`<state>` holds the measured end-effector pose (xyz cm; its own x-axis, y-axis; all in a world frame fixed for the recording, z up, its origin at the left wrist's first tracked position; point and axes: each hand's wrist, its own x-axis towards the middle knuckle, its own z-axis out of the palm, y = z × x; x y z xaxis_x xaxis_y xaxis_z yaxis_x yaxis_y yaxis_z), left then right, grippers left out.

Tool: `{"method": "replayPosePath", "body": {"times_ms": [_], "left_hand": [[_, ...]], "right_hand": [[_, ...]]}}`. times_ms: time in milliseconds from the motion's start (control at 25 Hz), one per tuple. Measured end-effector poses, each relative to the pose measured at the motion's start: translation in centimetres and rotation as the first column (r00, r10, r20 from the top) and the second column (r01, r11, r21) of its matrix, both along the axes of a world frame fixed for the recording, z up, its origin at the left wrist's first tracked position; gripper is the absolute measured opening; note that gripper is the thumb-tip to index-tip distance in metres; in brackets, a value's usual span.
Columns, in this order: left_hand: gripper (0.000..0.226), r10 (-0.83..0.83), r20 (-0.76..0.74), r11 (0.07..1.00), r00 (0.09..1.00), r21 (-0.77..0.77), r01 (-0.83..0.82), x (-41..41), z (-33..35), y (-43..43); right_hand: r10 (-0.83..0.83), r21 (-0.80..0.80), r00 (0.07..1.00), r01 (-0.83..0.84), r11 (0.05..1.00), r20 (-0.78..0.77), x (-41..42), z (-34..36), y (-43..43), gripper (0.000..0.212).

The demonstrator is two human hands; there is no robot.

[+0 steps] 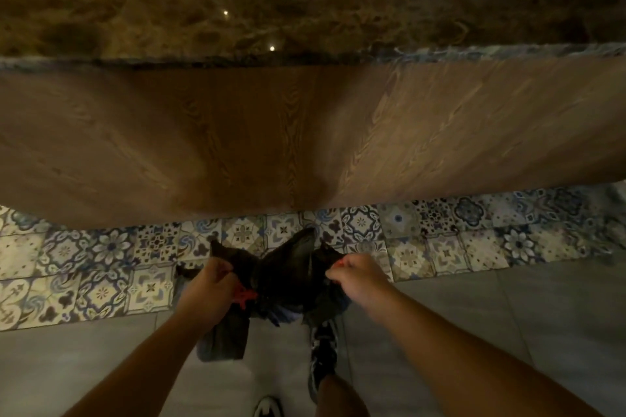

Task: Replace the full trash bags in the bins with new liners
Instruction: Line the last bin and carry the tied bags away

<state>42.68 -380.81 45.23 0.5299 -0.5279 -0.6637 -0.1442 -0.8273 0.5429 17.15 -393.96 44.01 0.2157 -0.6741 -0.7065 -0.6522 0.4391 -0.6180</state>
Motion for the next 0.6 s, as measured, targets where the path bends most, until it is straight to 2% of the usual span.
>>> {"method": "replayPosePath", "body": {"times_ms": [120,360,520,600], "left_hand": [[0.005,0.003,0.044,1.0,0.999,0.014,-0.004,1.1,-2.6,-3.9],[0.006,0.04,0.029,0.999,0.999,-0.025,-0.039,3.4,-10.4,-10.4],[0.005,0.107,0.014,0.994,0.994,-0.033,-0.106,4.3,-16.1,-12.4],[0.004,0.078,0.04,0.997,0.996,-0.014,-0.078,4.4,-17.7,-13.0]], "right_hand": [[0.031,0.033,0.999,-0.03,0.999,-0.016,1.4,-3.7,-4.1,0.025],[0.032,0.029,0.996,-0.03,0.999,-0.08,3.6,-12.9,-10.8,0.023],[-0.012,0.016,0.99,0.014,1.0,-0.139,3.9,-18.7,-13.3,0.027],[-0.035,0.013,0.988,0.037,0.999,-0.152,3.8,-20.4,-13.7,0.031]]}}
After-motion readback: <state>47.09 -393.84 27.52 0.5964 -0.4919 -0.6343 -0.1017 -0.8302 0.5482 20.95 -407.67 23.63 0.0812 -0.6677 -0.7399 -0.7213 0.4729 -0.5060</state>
